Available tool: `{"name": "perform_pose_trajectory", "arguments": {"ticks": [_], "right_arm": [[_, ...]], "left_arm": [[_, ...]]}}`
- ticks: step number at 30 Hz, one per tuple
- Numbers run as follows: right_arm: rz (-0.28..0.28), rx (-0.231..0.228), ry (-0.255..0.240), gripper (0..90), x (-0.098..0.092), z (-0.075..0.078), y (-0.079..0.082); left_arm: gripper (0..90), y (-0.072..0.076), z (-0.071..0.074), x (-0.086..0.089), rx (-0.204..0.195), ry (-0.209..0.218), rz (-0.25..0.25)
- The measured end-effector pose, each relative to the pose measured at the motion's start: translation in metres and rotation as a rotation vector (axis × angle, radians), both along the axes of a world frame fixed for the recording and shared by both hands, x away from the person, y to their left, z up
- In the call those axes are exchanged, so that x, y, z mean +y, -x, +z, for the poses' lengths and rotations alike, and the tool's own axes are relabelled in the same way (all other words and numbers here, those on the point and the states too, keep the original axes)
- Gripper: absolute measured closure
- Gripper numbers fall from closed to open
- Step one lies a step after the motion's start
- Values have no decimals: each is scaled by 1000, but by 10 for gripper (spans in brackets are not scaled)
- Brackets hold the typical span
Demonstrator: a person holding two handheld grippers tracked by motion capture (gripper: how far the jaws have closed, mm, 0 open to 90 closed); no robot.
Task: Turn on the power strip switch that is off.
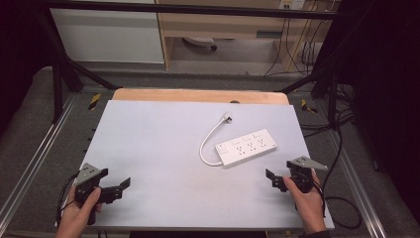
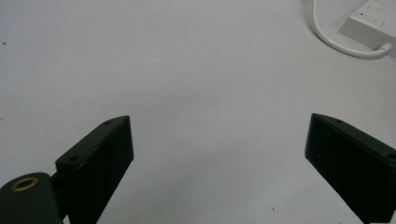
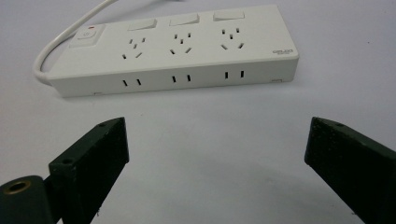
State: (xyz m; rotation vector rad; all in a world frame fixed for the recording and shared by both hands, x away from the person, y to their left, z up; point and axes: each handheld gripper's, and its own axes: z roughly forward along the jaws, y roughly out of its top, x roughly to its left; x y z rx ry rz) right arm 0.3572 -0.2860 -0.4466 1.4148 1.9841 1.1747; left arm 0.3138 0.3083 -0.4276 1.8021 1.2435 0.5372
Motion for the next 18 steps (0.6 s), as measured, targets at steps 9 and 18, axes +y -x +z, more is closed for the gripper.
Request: {"name": "perform_pose_trajectory", "arguments": {"ticks": [9, 18], "right_arm": [[-6, 0, -4, 65, -2, 1, 0], [9, 4, -1, 55, -1, 9, 0]], "left_arm": [[76, -1, 0, -1, 10, 1, -2], [76, -2, -1, 0, 28, 12, -1]]}}
